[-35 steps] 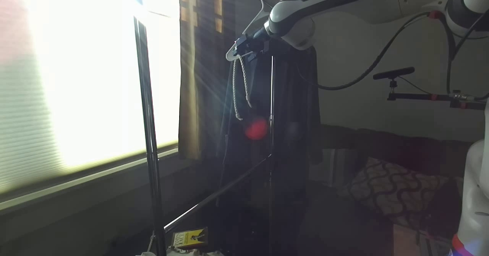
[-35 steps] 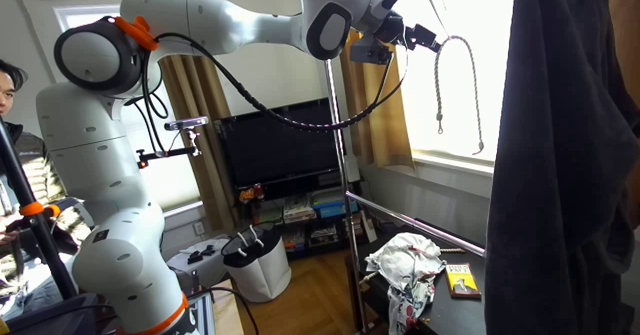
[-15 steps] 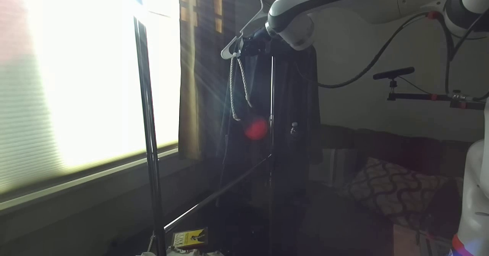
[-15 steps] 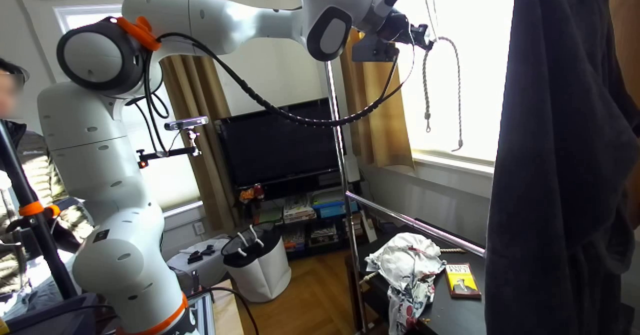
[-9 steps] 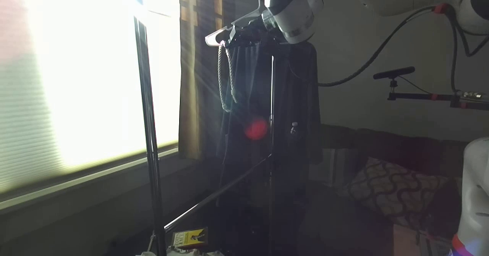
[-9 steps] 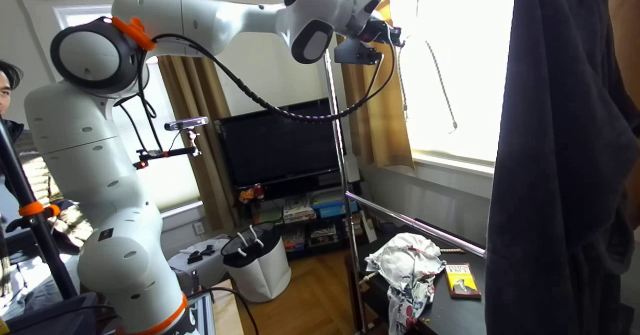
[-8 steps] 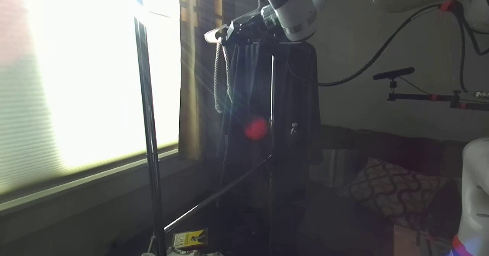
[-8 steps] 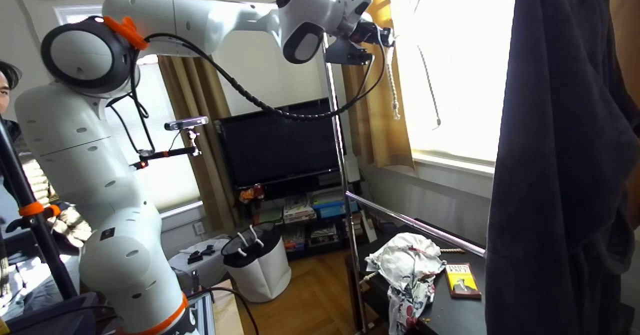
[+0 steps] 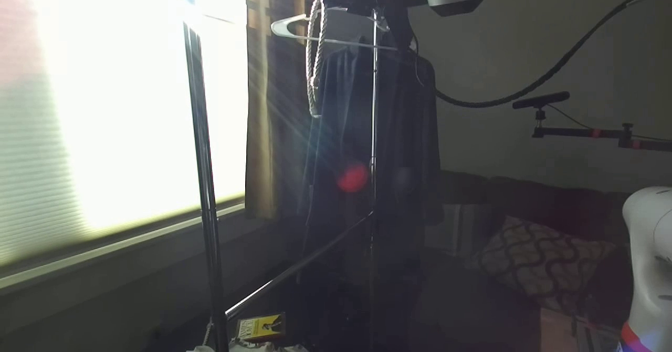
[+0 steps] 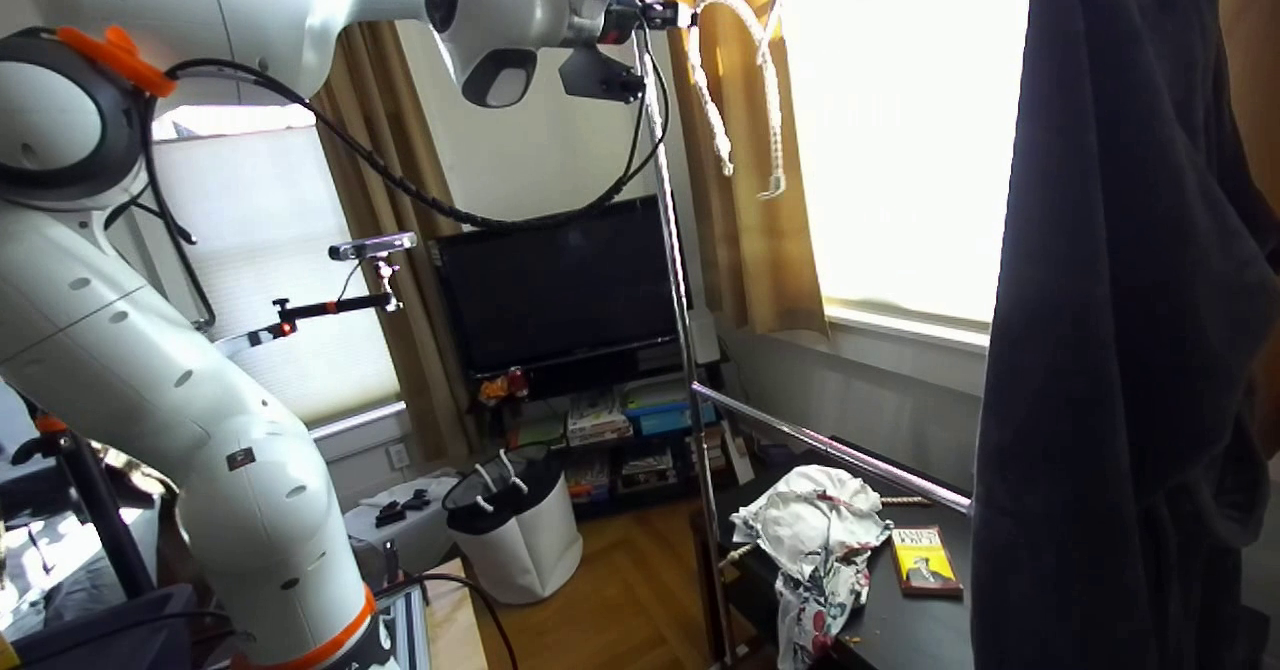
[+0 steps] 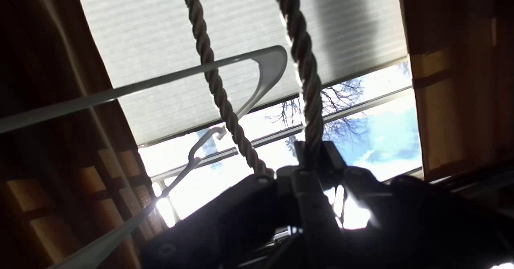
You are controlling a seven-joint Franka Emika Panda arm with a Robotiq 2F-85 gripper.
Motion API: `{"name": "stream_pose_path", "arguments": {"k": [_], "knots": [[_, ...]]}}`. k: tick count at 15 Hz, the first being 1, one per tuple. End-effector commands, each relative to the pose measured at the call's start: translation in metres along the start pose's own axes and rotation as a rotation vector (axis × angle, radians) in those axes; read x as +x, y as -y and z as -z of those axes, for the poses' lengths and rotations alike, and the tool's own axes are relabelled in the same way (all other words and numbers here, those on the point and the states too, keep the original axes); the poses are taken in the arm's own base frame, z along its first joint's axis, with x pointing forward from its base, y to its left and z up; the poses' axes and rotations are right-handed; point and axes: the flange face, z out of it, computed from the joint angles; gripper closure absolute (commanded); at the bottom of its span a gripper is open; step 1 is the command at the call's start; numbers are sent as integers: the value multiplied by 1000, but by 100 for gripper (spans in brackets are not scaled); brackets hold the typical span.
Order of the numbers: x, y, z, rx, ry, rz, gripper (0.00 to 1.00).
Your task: Hang the white cord on the bottom rail.
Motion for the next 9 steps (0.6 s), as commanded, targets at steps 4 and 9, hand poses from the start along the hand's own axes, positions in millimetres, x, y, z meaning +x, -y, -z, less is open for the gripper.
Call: {"name": "stream_pose_path", "arguments": {"k": [4, 9], "knots": [[-41, -1, 47, 91, 82, -6, 97], [11, 4, 94, 60, -111, 85, 97]]}}
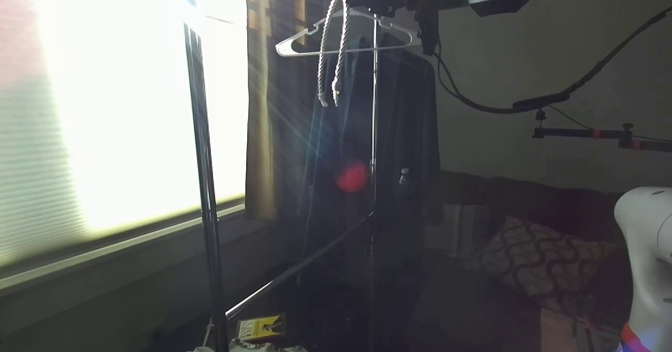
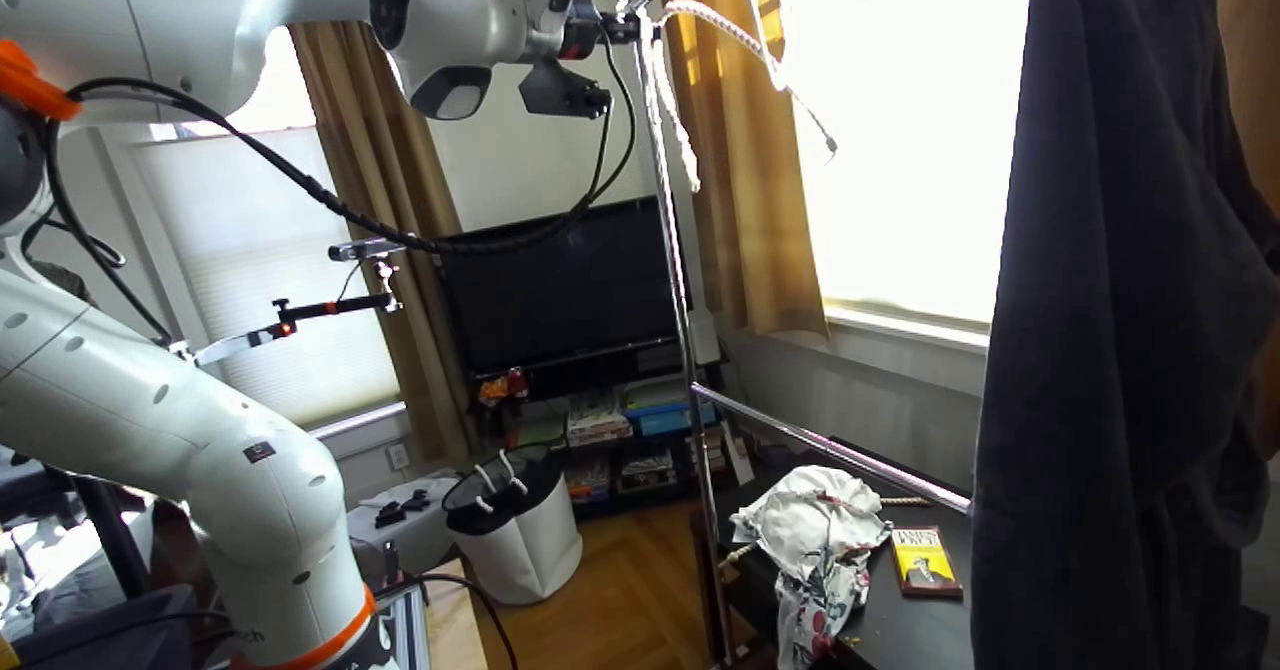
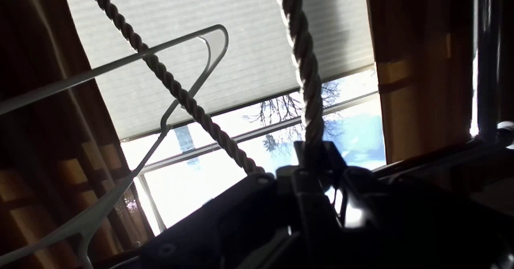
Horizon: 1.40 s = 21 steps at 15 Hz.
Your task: Hang the white cord on the bottom rail.
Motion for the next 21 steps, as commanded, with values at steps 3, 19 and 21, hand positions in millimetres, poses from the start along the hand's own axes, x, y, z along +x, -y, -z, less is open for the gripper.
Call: {"name": "stream_pose_path", "arguments": {"k": [3, 19, 21], "knots": [[74, 20, 66, -46, -277, 88, 97], [-154, -39, -57, 62, 323, -65, 97], [-143, -39, -56, 52, 296, -23, 89]]}}
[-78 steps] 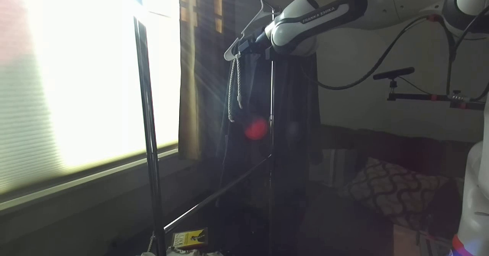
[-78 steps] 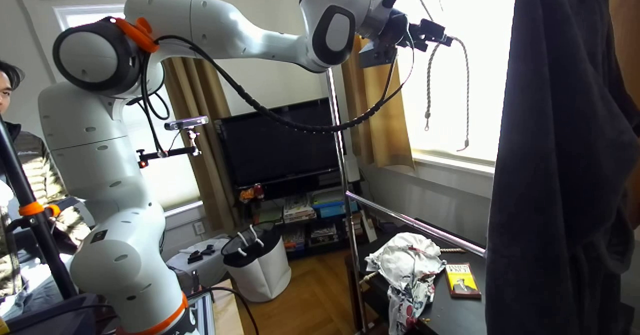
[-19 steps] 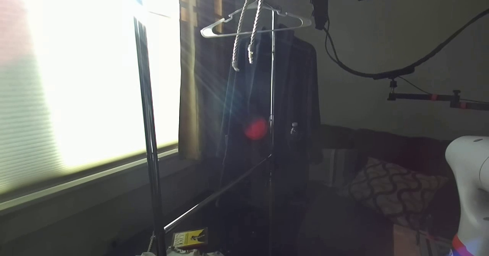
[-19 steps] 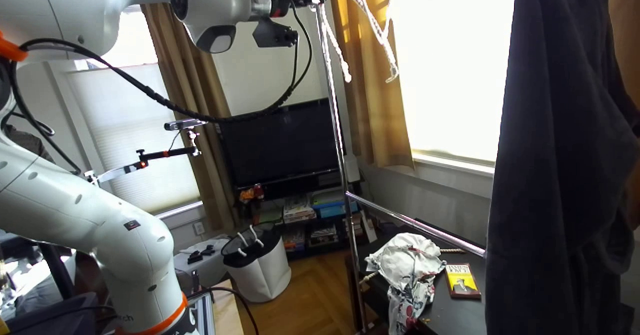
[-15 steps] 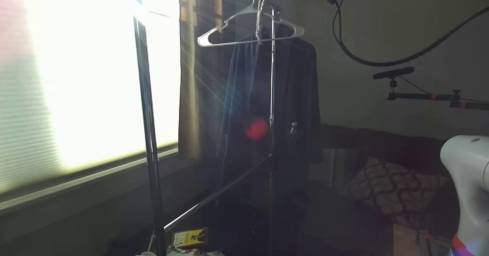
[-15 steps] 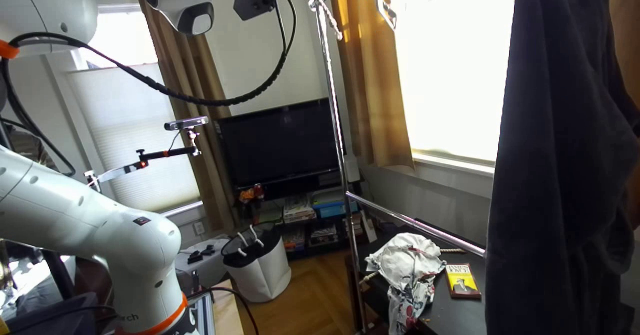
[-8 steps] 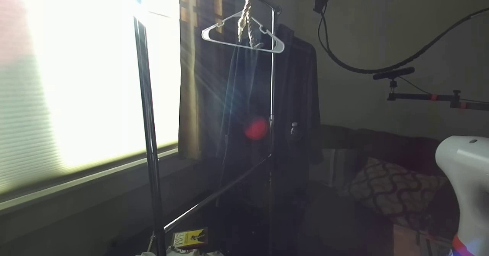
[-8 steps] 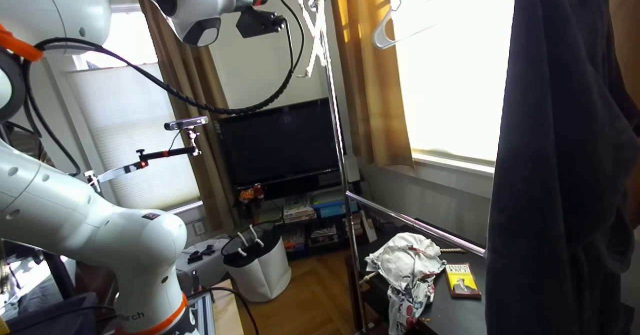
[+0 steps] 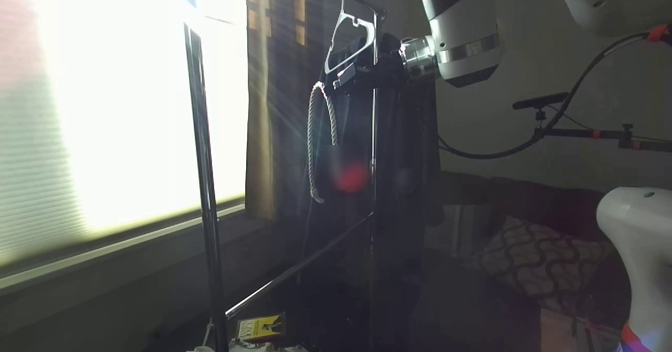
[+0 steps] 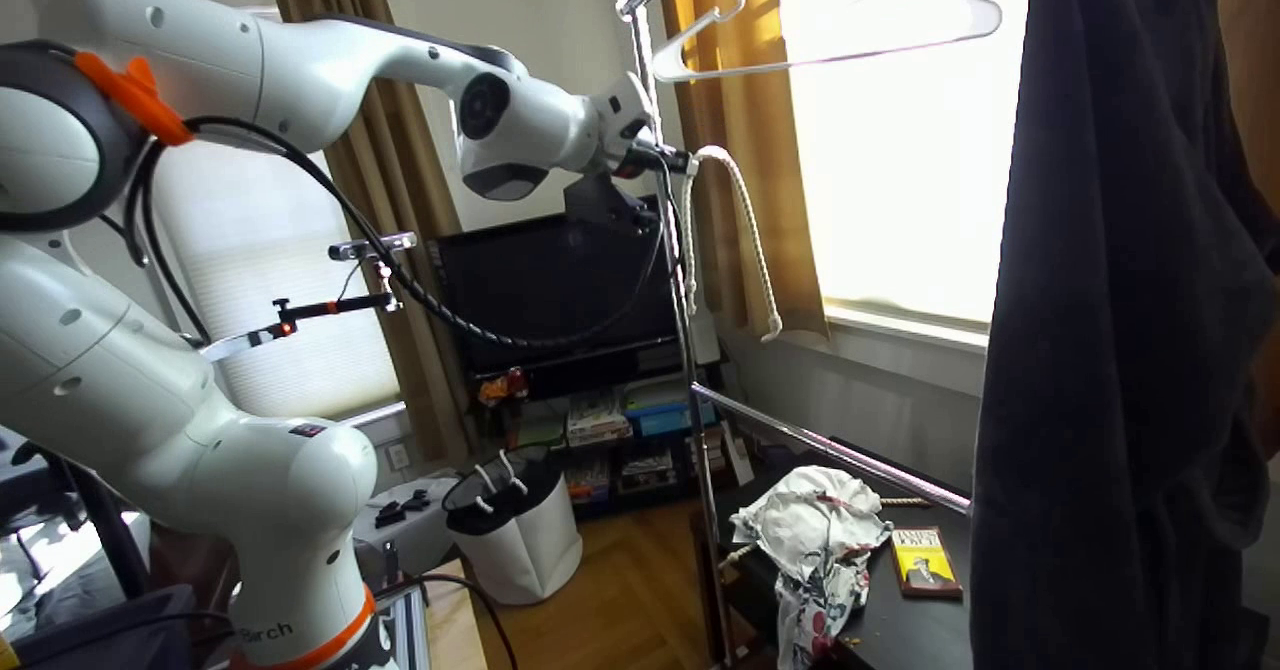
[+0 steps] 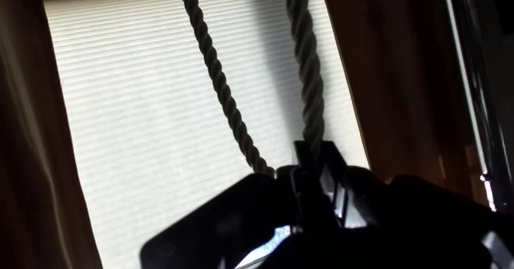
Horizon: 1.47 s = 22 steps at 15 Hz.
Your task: Hang the white cord on the bottom rail.
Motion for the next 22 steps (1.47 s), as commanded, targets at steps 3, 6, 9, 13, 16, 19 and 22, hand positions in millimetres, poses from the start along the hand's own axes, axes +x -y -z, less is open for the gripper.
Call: {"name": "stream_pose_path", "arguments": {"k": [3, 6, 9, 13, 16, 19, 22], "knots": [[-11, -2, -8, -8, 29, -10, 97], [-12, 8, -22, 23, 30, -17, 97], [-23, 19, -48, 106, 70, -58, 97], [-41, 15, -80, 187, 110, -120, 97], [-48, 7, -111, 203, 120, -102, 97], [-68, -9, -136, 169, 123, -16, 97], [-77, -22, -146, 135, 108, 58, 97]]}}
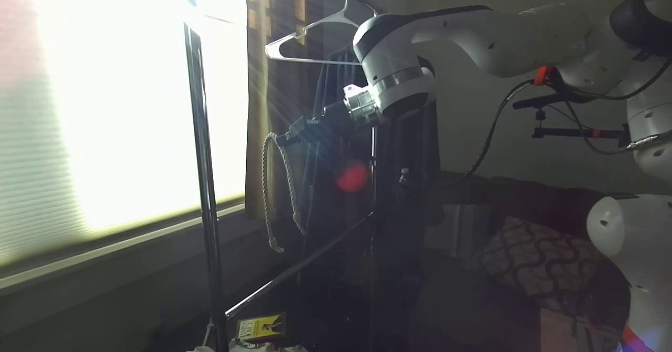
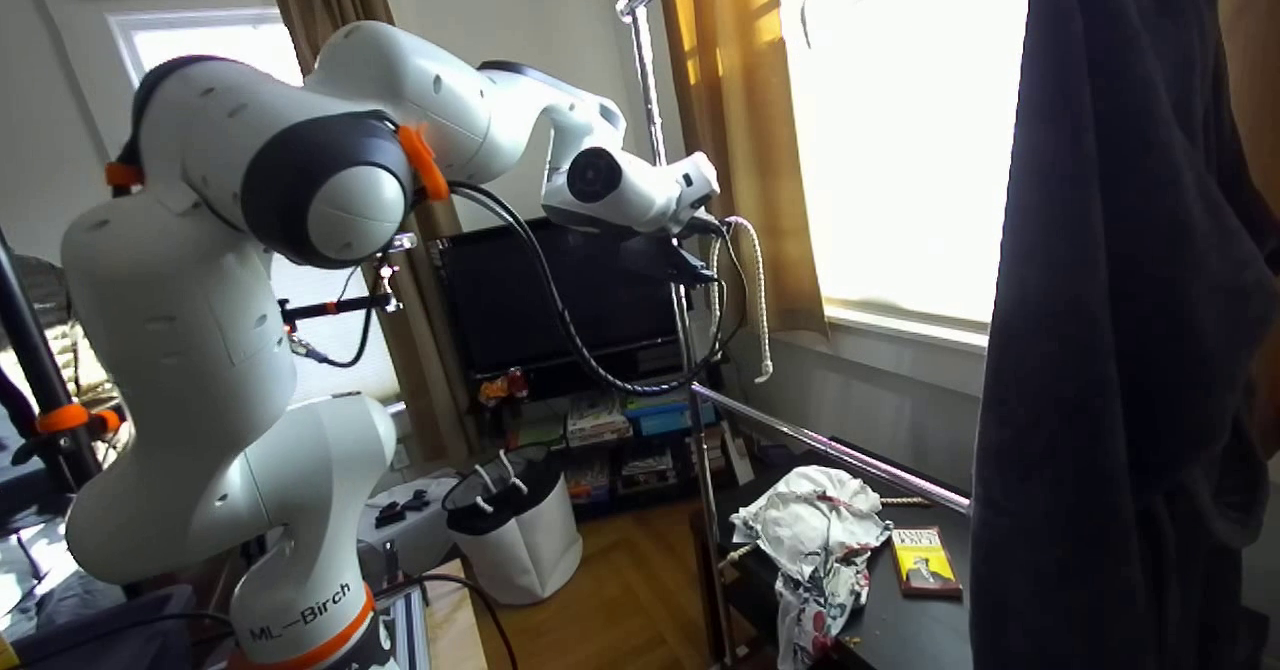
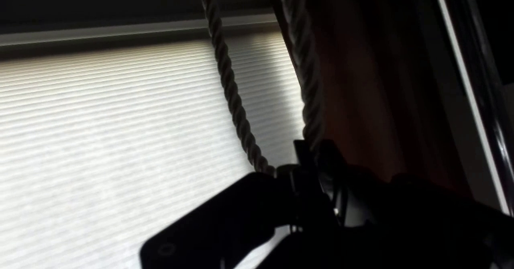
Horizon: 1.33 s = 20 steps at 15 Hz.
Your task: Hang the white cord on the bottom rail.
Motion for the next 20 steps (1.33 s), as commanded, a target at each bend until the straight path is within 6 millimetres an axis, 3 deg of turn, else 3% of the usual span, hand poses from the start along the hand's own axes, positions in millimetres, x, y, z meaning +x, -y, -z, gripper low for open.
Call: {"name": "stream_pose_path", "arguments": {"k": [1, 5, 10, 17, 20], "knots": [[-17, -18, -14, -3, -12, 50, 97], [-56, -33, -26, -32, 57, 3, 97], [-87, -49, -35, -78, 89, -30, 97], [-155, -47, -1, -42, 241, -145, 97], [-175, -51, 7, -85, 281, -185, 97]]}}
